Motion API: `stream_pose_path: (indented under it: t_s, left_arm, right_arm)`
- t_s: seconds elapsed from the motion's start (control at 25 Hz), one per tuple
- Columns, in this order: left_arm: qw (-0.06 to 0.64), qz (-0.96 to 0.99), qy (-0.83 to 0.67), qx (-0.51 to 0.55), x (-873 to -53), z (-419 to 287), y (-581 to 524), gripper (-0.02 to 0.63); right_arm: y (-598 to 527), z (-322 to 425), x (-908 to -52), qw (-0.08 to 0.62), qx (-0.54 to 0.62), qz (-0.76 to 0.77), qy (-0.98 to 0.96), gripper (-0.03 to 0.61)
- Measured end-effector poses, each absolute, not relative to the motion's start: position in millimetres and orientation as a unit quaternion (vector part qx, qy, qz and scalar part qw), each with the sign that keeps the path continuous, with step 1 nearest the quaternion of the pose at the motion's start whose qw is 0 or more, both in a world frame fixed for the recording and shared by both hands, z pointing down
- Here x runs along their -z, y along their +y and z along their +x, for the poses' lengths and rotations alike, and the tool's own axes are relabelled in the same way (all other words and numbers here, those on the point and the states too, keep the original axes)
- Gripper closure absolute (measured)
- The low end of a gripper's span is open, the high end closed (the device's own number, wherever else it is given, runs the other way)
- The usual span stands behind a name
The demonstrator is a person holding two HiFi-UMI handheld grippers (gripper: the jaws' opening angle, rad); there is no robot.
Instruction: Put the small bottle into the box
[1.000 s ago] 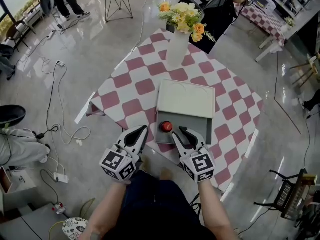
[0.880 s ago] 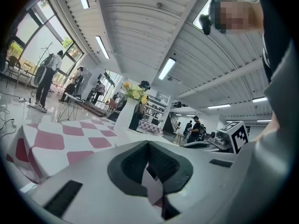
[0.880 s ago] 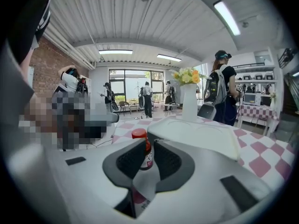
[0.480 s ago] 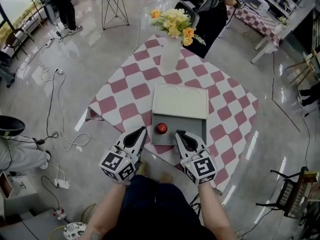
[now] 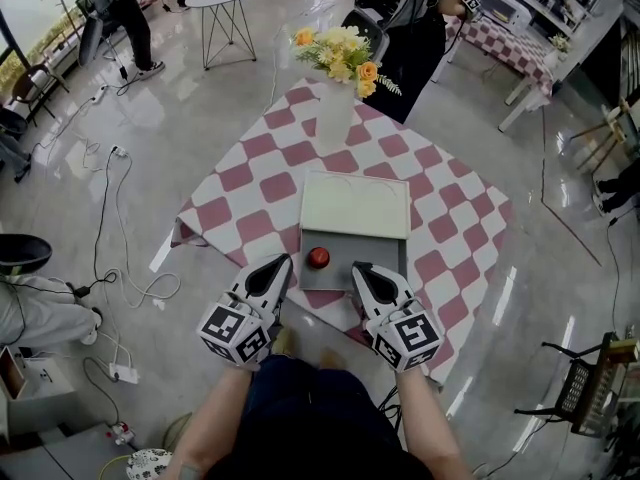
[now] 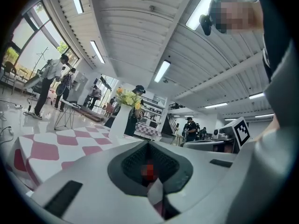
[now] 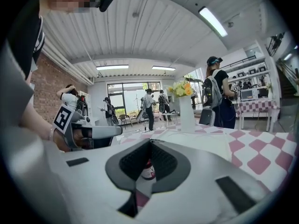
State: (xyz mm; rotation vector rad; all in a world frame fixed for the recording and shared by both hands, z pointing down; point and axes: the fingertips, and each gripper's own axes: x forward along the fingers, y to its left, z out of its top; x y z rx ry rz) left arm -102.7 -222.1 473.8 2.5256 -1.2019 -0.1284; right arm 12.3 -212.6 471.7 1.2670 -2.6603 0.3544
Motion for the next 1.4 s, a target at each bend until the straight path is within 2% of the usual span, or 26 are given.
stream_pose_path:
  t_s: [0.44,1.4]
  left_arm:
    - [0.153,0.889,-0.428,0.053,-457,-100,-220,0.612]
    - [0.111,0.882,-0.453,0.071,-414,-107,-231,0.612]
  right_arm:
    - [-203,22,-442,0.027,-0.113,0.416,-0.902,0.575]
    - [-216,59,-394,0.024,-0.07,0.453,-0.888,0.575]
